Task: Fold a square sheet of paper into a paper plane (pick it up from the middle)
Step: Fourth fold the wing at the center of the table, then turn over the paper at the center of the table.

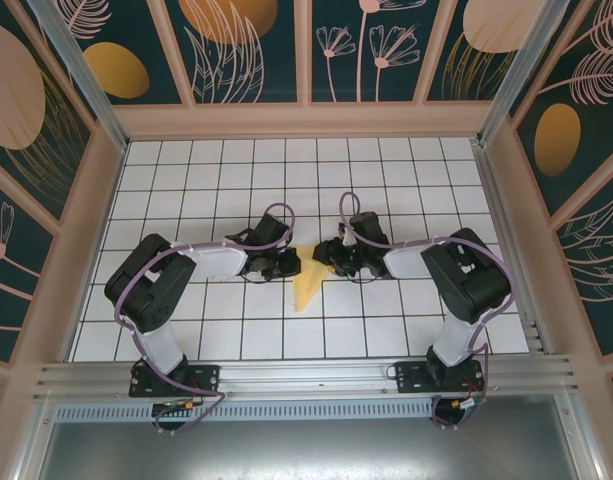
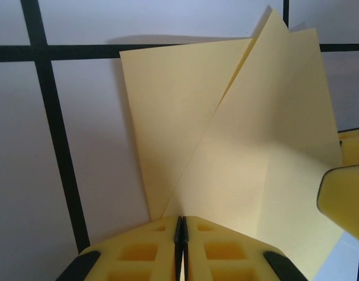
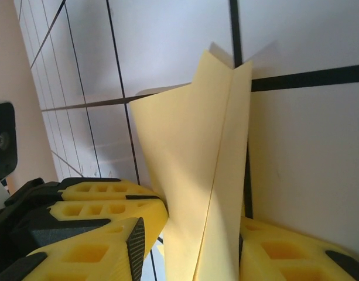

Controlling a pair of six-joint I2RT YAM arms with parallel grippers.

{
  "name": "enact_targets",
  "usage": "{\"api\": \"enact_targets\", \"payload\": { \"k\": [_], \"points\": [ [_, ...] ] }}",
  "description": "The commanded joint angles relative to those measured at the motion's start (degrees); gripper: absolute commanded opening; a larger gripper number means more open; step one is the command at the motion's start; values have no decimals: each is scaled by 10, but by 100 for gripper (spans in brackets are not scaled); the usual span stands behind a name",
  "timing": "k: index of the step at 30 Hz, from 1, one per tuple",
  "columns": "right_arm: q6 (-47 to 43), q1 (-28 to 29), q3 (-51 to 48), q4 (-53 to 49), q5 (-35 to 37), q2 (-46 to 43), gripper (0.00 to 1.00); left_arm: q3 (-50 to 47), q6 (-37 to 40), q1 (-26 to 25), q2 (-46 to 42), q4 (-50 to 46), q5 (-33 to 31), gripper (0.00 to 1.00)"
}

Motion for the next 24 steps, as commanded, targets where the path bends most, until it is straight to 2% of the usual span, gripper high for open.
{"api": "enact_targets", "payload": {
  "k": [1,7,14,21,24],
  "points": [
    [-16,3,9,23,-27,3,40,-21,-6,-2,7,-19,0,14],
    [-2,11,2,45,-23,13,29,-30,-16,-2,-10,2,7,13],
    [-12,18,27,47,-21,35,27,-34,-18,-2,-21,5,10,13],
    [-26,28,51,35,-23,50,12,-40,-20,-2,-35,5,-1,14],
    [-61,27,72,-21,-1,29,3,-53,-26,-2,-90,7,-32,16]
  ]
}}
